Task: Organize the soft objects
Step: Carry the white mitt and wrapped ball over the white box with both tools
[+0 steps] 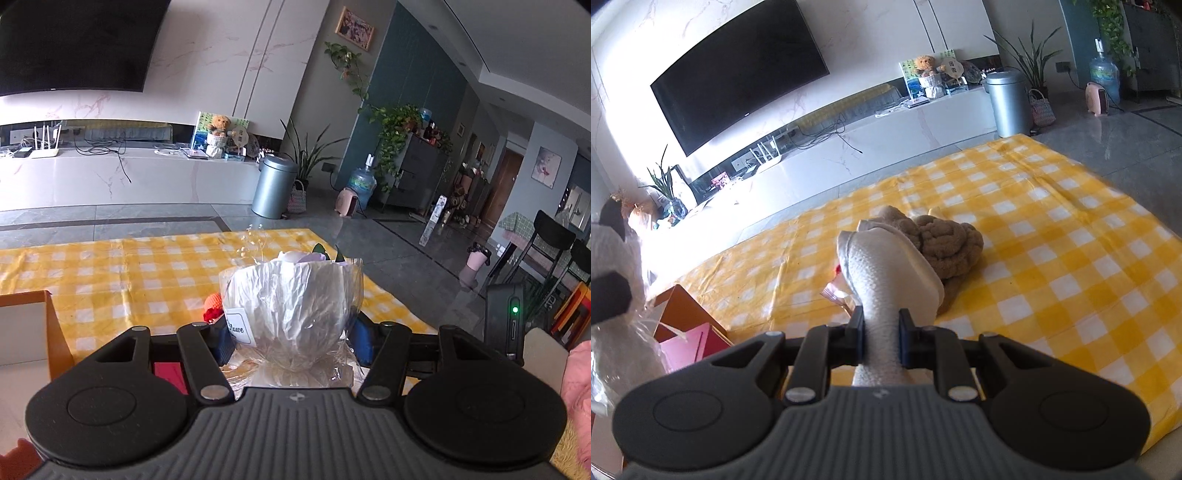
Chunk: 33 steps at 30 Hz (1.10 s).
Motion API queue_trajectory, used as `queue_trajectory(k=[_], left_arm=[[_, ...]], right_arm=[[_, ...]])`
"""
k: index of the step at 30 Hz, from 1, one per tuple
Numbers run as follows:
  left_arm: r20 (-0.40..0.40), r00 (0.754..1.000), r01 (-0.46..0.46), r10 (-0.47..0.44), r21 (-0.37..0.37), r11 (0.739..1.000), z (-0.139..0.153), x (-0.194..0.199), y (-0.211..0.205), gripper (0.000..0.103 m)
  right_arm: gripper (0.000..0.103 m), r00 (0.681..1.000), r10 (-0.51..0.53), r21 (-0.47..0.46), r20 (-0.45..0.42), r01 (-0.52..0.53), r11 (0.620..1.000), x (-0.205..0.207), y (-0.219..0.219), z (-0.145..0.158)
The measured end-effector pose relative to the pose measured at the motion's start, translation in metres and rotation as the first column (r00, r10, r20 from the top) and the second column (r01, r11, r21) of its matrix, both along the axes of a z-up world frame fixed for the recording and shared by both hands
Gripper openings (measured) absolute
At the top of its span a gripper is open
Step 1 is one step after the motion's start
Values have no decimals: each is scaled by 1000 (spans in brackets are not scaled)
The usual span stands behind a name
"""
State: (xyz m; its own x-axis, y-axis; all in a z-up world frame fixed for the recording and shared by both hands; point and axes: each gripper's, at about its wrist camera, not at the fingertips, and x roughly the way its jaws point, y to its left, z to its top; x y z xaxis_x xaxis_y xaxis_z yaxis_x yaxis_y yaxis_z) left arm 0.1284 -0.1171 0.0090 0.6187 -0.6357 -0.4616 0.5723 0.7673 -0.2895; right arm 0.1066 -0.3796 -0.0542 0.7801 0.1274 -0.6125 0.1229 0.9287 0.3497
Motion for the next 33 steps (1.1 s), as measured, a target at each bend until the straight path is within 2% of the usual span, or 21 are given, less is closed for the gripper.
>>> queue_trajectory(k=[4,7,10,13,17,20,22,27,30,33], left_arm=[[16,996,-85,85,-23,996,15,-2,33,69],[17,973,-230,231,-41,972,26,-6,68,69],[29,933,-357,359,-46,933,33,-13,107,69],[35,884,-466,466,-8,885,38,-19,139,69],[34,796,-605,604,34,796,42,-30,171,69],[93,747,-664,658,58,746,43,-33,183,69],[92,734,-679,673,58,732,41,-31,191,69],[64,691,-721,720,-5,693,23,-31,216,70],[-14,691,-722,722,25,691,9,-26,234,69],[-51,685,-728,727,-10,685,0,-25,249,69]], right_arm=[[16,996,62,-11,61,-61,998,-5,22,28],[16,986,124,-37,113,-121,992,-10,50,53],[17,966,207,-77,156,-197,977,-15,85,77],[17,941,285,-104,182,-270,957,-16,121,95],[17,912,365,-180,186,-333,926,-8,176,109],[17,893,425,-250,149,-381,890,8,218,107],[17,886,453,-272,103,-413,869,23,242,99],[17,856,516,-355,3,-482,801,51,299,72],[17,843,533,-408,-69,-511,757,67,325,50],[17,832,539,-446,-128,-534,718,77,344,32]])
